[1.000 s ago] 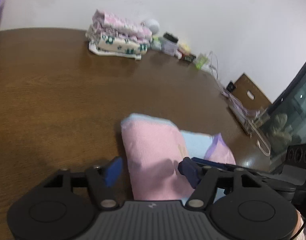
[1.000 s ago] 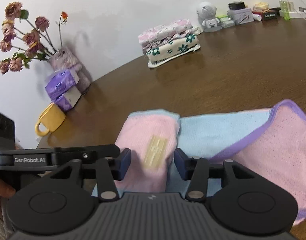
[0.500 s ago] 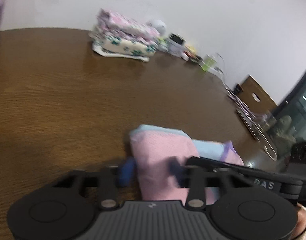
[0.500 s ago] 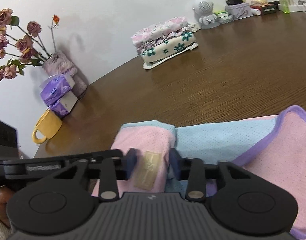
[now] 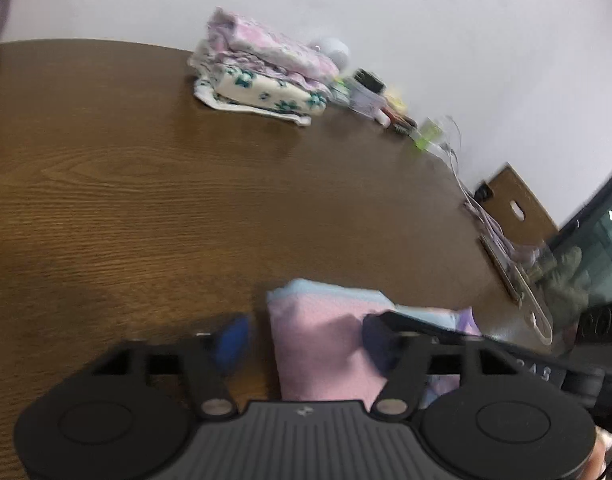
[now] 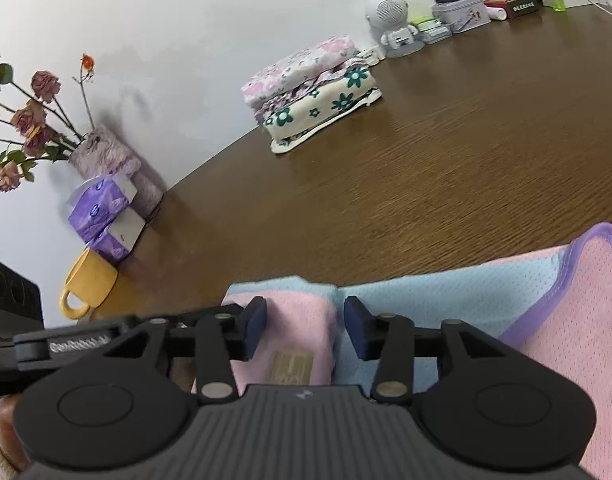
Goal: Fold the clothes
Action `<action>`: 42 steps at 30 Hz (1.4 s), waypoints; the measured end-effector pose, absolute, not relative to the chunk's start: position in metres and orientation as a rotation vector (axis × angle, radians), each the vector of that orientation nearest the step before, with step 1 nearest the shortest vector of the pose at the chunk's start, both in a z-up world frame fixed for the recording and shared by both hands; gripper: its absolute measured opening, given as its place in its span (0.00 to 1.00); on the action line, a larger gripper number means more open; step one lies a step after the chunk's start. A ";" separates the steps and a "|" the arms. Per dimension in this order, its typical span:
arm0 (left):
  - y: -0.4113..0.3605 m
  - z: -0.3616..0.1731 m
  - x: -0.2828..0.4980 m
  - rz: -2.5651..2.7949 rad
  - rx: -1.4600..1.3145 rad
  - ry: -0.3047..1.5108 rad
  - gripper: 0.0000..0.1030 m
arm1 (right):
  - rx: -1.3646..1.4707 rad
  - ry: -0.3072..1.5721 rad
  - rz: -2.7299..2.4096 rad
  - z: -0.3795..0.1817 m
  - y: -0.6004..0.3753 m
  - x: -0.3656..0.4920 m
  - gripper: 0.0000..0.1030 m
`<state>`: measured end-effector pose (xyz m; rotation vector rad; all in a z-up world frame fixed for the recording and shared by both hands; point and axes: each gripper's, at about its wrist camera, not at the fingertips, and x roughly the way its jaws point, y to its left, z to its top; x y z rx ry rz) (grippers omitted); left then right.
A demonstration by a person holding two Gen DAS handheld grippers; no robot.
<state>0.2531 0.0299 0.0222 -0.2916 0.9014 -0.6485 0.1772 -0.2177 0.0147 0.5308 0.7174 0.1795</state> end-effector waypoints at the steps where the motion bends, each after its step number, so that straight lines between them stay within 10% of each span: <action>1: 0.029 0.022 0.255 -0.657 -0.288 0.902 0.55 | 0.527 0.717 0.177 0.014 -0.217 0.178 0.40; 4: 0.024 0.020 0.259 -0.688 -0.277 0.908 0.26 | 0.520 0.719 0.182 0.014 -0.215 0.181 0.27; 6: 0.023 0.019 0.261 -0.692 -0.285 0.909 0.27 | 0.536 0.719 0.177 0.013 -0.217 0.182 0.29; 9: 0.025 0.018 0.265 -0.666 -0.311 0.916 0.53 | 0.556 0.718 0.163 0.011 -0.220 0.185 0.37; 14: 0.022 0.018 0.267 -0.684 -0.300 0.912 0.29 | 0.541 0.720 0.172 0.011 -0.217 0.186 0.29; 18: 0.030 0.023 0.261 -0.650 -0.329 0.907 0.68 | 0.540 0.681 0.172 0.020 -0.222 0.172 0.49; 31: 0.035 0.030 0.228 -0.536 -0.272 0.837 0.83 | 0.462 0.658 0.198 0.029 -0.217 0.145 0.74; 42: 0.042 0.022 0.222 -0.589 -0.296 0.831 0.86 | 0.414 0.676 0.189 0.026 -0.207 0.144 0.74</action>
